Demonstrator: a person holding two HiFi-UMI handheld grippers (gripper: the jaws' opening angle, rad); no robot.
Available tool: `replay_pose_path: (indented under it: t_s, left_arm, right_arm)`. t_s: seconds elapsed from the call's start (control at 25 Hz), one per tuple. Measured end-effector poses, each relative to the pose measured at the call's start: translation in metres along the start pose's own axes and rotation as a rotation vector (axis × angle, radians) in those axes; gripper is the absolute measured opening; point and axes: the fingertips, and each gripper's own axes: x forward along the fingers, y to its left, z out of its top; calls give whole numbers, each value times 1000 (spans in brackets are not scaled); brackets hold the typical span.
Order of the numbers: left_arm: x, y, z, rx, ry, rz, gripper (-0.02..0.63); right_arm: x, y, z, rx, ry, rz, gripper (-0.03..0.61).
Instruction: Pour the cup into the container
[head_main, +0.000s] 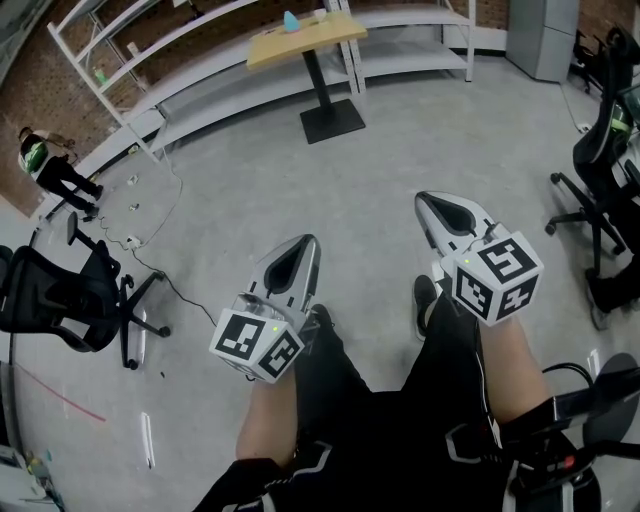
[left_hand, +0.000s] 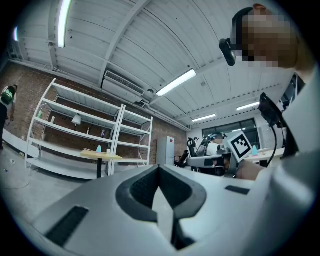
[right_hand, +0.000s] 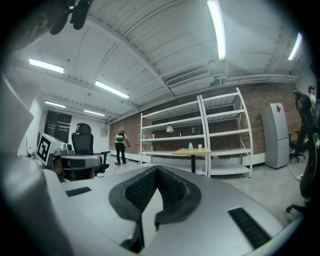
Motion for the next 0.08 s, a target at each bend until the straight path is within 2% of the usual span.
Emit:
replay_pose_path:
  t_s: [0.08]
  left_arm:
    - [-2, 0, -2, -3, 5, 1, 2]
  right_arm:
    - [-1, 2, -1, 0, 2, 2, 2]
